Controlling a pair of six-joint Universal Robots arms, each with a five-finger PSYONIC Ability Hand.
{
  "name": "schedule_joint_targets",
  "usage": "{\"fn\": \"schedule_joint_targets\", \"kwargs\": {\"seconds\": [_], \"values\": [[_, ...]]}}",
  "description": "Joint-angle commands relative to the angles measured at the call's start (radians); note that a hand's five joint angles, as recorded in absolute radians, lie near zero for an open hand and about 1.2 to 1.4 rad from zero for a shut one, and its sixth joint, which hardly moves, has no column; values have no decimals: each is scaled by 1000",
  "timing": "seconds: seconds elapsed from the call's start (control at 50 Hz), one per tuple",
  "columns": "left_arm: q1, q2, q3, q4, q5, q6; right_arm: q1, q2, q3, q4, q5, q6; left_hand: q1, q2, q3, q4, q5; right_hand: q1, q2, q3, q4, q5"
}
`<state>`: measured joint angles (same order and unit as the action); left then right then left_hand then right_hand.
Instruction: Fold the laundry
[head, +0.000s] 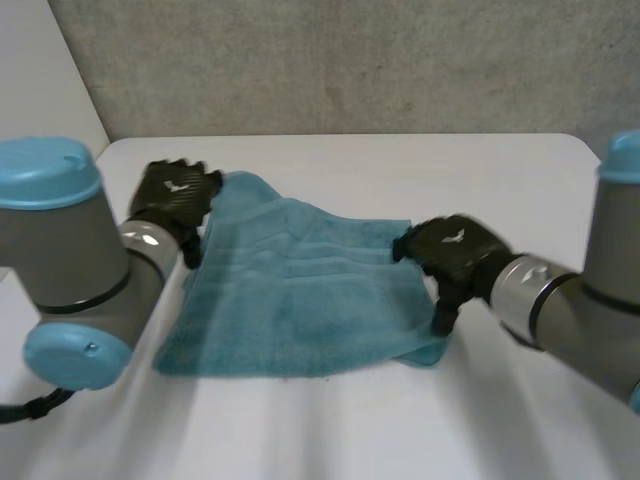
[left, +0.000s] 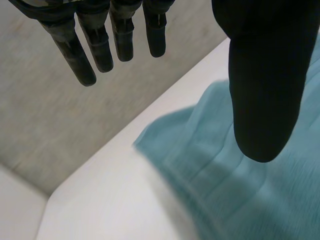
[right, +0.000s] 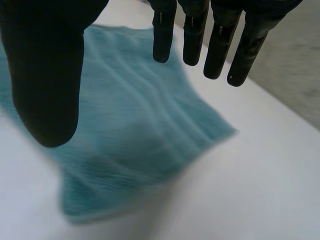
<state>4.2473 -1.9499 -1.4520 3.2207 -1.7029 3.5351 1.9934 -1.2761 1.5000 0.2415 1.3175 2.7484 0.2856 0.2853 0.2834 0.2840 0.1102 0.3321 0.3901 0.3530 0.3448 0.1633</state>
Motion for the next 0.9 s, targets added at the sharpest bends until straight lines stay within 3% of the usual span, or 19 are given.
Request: {"fn": "schedule_joint_targets", "kwargs": {"seconds": [0.02, 0.14, 0.26, 0.3, 0.32, 0.34, 0.38, 0.48, 0.56, 0.6, 0.68, 0.72, 0.86, 0.88, 0.9], "values": [[66, 92, -133, -9, -26, -33, 119, 108, 22, -37, -34, -10, 31, 31, 33, 32, 32, 29, -29, 8, 16, 23], [75, 135, -204, -9, -20, -70, 160, 192, 0, -82, 2, -19, 22, 22, 24, 23, 23, 102, 44, 81, 90, 97], [77, 163, -235, -2, -20, -73, 154, 267, -30, -169, 114, -44, 16, 16, 18, 18, 17, 308, 250, 287, 295, 302], [77, 166, -235, -2, -20, -73, 151, 290, -37, -201, 175, -87, 16, 16, 18, 18, 17, 567, 509, 546, 554, 561], [77, 170, -237, -2, -20, -73, 151, 290, -37, -202, 175, -87, 13, 13, 15, 15, 14, 569, 511, 548, 556, 563], [77, 171, -237, -2, -20, -73, 151, 294, -37, -214, 204, -108, 13, 13, 15, 15, 14, 959, 900, 938, 946, 953], [77, 174, -238, -2, -20, -74, 150, 291, -32, -229, 225, -118, 10, 10, 12, 12, 11, 1063, 1005, 1042, 1050, 1057], [77, 175, -235, -1, -20, -73, 122, 236, 28, -272, 244, -133, -7, -7, -5, -6, -7, 1064, 1006, 1043, 1052, 1058], [77, 175, -229, 1, -20, -73, 59, 112, 103, -248, 235, -168, -8, -7, -5, -6, -7, 1064, 1006, 1043, 1052, 1058], [79, 175, -228, 1, -20, -73, 7, 3, 181, -176, 206, -237, -8, -7, -5, -6, -7, 1064, 1006, 1043, 1052, 1058], [77, 174, -229, 17, -20, -73, -22, -68, 221, -76, 170, -285, -10, -10, -8, -9, -10, 1064, 1006, 1043, 1052, 1058], [75, 174, -229, 25, -20, -73, -68, -139, 258, 57, 135, -329, -10, -10, -8, -9, -10, 1064, 1006, 1043, 1052, 1058], [72, 172, -229, 34, -20, -73, -88, -216, 307, 342, 33, -484, -22, -22, -20, -21, -21, 1064, 1006, 1043, 1052, 1058], [72, 172, -229, 34, -20, -73, -90, -218, 292, 384, 13, -518, -22, -22, -20, -21, -21, 650, 592, 629, 637, 644], [72, 172, -228, 34, -20, -73, -90, -218, 292, 384, 12, -518, -25, -25, -23, -24, -24, 645, 587, 625, 633, 640]]}}
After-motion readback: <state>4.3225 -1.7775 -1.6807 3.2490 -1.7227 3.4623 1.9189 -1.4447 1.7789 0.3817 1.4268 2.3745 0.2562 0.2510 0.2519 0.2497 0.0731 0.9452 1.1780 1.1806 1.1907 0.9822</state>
